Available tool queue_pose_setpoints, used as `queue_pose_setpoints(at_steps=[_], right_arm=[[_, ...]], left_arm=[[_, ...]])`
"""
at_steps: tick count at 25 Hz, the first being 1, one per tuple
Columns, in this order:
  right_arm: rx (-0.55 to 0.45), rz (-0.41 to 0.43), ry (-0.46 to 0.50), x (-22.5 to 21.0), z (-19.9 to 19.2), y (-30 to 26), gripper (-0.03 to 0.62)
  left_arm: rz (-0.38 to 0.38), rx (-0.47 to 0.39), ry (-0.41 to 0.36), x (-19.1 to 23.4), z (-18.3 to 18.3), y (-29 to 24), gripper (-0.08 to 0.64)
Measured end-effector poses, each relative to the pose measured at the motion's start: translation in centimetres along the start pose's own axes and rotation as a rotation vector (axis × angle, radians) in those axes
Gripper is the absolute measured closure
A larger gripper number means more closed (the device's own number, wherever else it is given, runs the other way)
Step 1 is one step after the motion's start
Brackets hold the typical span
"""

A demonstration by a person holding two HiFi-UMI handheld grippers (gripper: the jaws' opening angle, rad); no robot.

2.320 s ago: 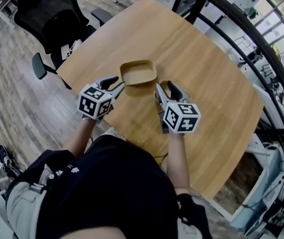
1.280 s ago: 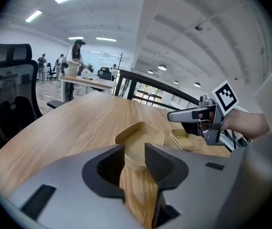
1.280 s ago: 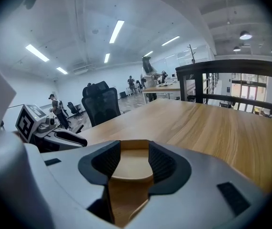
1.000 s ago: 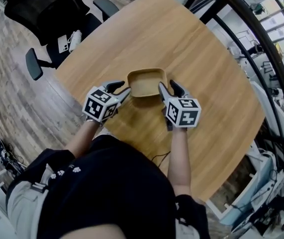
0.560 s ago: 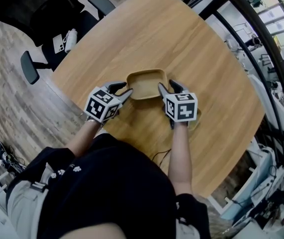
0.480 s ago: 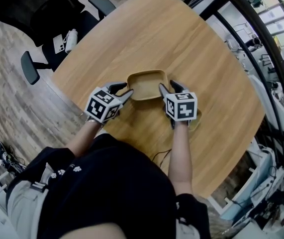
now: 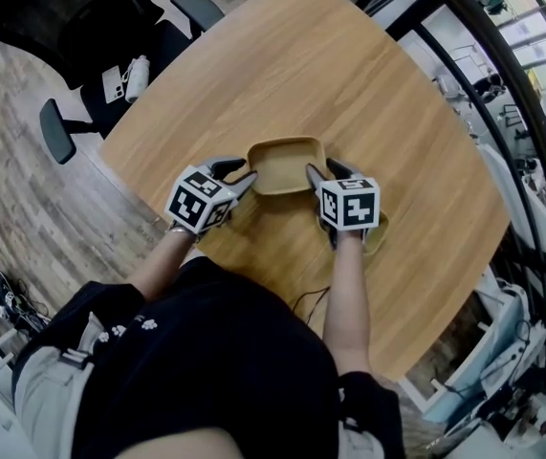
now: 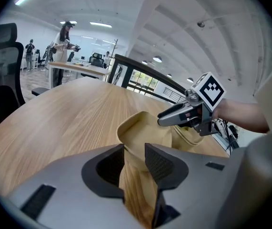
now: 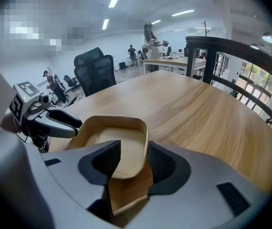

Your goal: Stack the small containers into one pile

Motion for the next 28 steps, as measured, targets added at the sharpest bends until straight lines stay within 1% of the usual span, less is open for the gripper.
queue_pose_setpoints(at_steps=[8,16,20,22,28], right_arm=[[-0.029,0.022,-0.029,0.2,-0.2,0.6,0.407],[-0.060,0.026,-0.039,0.5,0.2,0.9,0.408],[-0.034,0.008,-0.009,0.5,0.1,0.8,0.414],[-0.018,0.013,-0.008,0.6,-0.2,0.7,0.416],[-0.008,0.017,-0.009,0.8,-0.4,0.3,0.416]], left_arm=[[0.008,-0.005,0.004,0.1,0.4,0.0,0.426],[-0.013,-0.033,0.044,0.2,0.7,0.2,0.426],[-0.019,-0.045,0.047,0.0,0.9,0.1,0.427],[-0.015,-0.047,0.043,0.0,0.9,0.3,0.428],[0.029,-0.076,0.059,1.0,0.8,1.4,0.426]])
Point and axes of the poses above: the fingertips, and each gripper's own axes: y backward along the fingers, x to its left, z out of its top, the point moved 8 cm from there along y, backward along the fingers, and after that the axes turned 13 degrees about y, right-handed, at the moved point
